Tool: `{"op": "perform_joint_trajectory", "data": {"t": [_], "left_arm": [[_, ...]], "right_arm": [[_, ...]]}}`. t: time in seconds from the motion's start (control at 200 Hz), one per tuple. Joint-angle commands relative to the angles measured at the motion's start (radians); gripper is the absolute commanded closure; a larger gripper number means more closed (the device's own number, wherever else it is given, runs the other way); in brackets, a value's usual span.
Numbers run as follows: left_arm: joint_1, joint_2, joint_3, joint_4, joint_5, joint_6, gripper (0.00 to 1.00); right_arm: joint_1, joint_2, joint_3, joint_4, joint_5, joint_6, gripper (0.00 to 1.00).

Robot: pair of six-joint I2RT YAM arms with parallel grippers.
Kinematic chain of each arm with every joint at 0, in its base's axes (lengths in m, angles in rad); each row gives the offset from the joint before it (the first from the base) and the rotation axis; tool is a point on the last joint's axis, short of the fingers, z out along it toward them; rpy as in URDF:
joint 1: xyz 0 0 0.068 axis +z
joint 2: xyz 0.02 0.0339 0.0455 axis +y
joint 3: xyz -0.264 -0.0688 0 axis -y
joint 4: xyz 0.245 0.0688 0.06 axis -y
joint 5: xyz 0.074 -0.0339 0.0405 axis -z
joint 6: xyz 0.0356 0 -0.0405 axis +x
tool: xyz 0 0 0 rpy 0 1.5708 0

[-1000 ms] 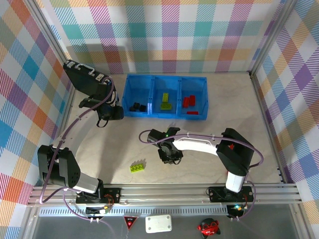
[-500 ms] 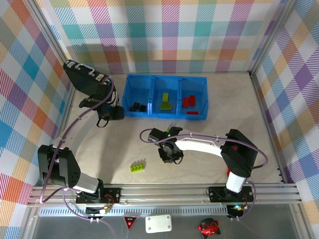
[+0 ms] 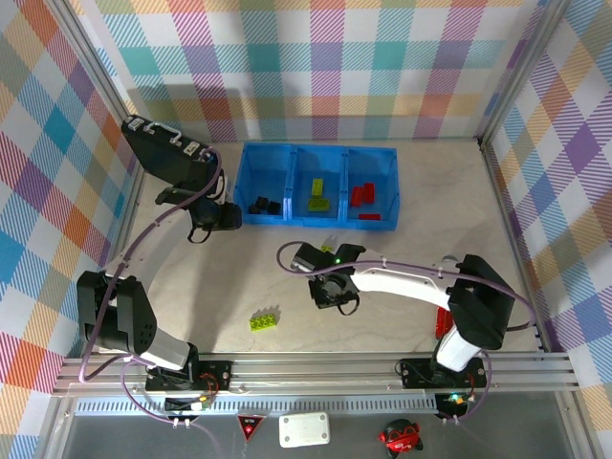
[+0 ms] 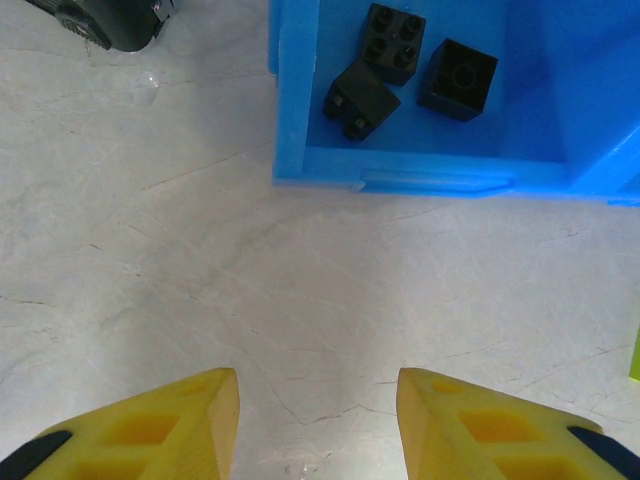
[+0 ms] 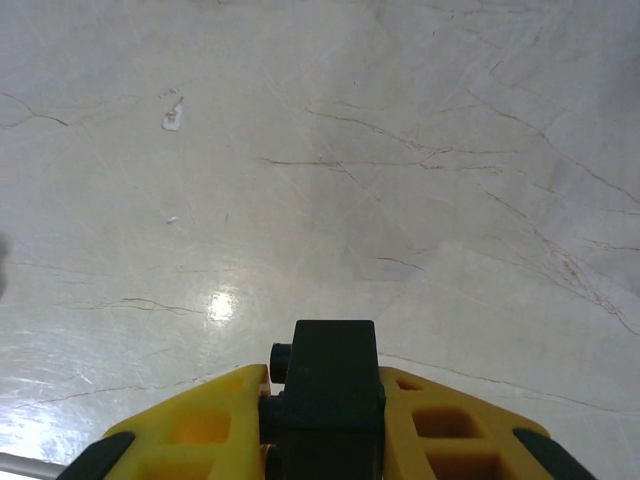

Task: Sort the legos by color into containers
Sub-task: Pick up the lego from the bottom-center of the table.

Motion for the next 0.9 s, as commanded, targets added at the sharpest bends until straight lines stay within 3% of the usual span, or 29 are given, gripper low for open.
{"op": "perform_joint_trajectory", "data": {"t": [0.0,0.175,0.405,0.895], "left_arm": [[-0.002,-0.012,-0.003,0.007,0.005,-0.003,0.54],[-0.004,-0.043,-0.012,0.003,-0.022,0.004,0.55],[-0.005,-0.075,-0.013,0.001,-0.036,0.006,0.55],[-0.004,-0.107,-0.016,0.006,-0.035,0.005,0.55]], "right_arm": [[0.01,-0.058,0.034,-0.048,0.028,-0.005,0.8],[0.002,-0.109,0.107,-0.079,0.077,-0.064,0.8],[-0.093,-0.057,0.247,-0.038,0.016,-0.18,0.81],[-0.219,0.483,0.956,-0.034,-0.08,-0.396,0.82]]}}
